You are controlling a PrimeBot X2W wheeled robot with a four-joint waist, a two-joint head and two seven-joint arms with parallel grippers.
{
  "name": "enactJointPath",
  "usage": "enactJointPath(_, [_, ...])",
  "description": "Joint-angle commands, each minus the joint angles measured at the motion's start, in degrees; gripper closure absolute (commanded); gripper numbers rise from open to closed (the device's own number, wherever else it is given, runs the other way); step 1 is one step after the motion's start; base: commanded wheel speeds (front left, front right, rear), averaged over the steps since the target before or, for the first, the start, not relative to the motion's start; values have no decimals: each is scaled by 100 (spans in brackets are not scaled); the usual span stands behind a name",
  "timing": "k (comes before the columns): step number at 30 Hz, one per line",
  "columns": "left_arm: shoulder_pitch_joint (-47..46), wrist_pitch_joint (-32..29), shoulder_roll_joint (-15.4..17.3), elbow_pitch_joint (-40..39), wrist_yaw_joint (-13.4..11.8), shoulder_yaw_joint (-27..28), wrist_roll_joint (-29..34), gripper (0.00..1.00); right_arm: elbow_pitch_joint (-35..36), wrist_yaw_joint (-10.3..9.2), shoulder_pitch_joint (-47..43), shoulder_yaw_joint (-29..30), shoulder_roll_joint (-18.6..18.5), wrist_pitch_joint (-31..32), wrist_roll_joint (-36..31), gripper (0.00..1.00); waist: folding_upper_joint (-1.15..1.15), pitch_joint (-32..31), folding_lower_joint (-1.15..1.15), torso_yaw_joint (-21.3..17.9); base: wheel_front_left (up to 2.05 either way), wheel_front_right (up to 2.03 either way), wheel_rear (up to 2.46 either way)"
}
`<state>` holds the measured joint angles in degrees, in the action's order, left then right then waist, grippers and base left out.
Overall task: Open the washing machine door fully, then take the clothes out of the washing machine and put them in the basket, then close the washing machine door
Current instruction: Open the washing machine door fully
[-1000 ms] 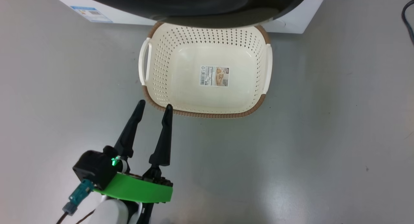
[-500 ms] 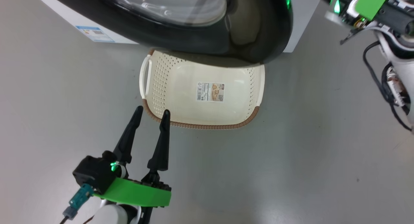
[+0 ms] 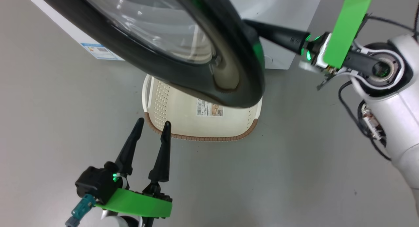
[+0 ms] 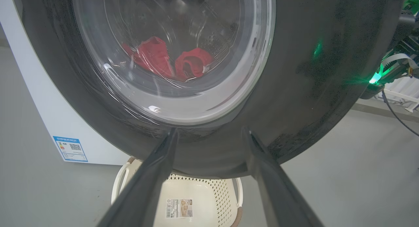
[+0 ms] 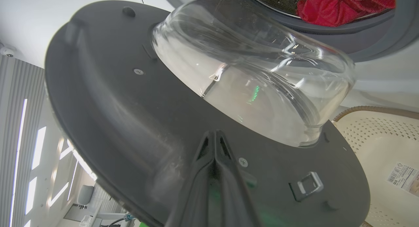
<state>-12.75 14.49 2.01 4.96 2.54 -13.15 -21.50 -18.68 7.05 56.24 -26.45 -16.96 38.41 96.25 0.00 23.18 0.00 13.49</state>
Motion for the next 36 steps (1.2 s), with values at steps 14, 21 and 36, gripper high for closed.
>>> enactJointPath(14, [168,51,87,-147,14,225,-53,0,98,44,-407,126,298,-61,-251,87,0,-218,0,-1,0,0,0])
enactJointPath(21, [266,51,87,-47,74,309,-48,0,-51,44,-683,268,226,-302,-440,0,0,-457,0,-97,0,0,0])
enactJointPath(36, [586,51,87,90,179,684,88,0,-129,44,-2053,566,65,-977,-573,0,0,-1007,0,-441,0,0,0])
